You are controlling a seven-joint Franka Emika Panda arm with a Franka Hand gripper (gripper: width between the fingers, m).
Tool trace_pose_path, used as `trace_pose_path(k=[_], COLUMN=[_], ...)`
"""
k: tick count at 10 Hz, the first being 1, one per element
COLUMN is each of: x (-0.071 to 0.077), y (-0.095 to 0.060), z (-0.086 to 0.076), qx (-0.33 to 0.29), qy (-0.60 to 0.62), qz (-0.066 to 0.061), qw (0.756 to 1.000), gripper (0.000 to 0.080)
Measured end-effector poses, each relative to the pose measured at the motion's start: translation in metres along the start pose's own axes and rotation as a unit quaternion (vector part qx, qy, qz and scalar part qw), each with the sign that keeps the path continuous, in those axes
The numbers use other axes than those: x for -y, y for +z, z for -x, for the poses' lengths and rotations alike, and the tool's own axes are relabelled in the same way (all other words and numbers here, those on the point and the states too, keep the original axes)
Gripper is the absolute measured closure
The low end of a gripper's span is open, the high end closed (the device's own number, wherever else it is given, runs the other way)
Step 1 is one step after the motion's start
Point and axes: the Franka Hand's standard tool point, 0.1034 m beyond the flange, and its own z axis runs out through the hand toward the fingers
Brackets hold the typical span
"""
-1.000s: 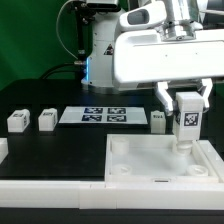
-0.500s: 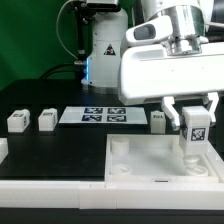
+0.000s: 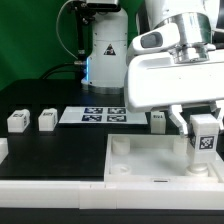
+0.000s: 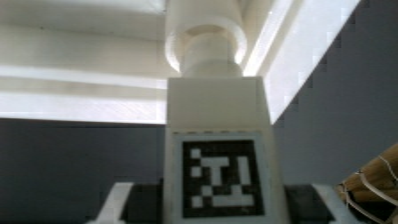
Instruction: Assemble one leg
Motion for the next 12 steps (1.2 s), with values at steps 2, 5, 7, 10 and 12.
trace_pose_path(k=[2,5,7,10,12], x=[-0.001,-0.002,-0.002,-0.001,-0.003], y=[0.007,0.007,0.008,0.009,0.009], z=[0.014,0.015,0.015,0.017,0.017], qx=[0.010,0.002,0.010,0.014,0.015], qy=[0.001,0.000,0.001,0.001,0.000], qz=[0.000,0.002,0.001,0.000,0.001], qw=[1.000,1.000,1.000,1.000,1.000], gripper=[0.0507,0.0507,0.0507,0.0269,0.0154])
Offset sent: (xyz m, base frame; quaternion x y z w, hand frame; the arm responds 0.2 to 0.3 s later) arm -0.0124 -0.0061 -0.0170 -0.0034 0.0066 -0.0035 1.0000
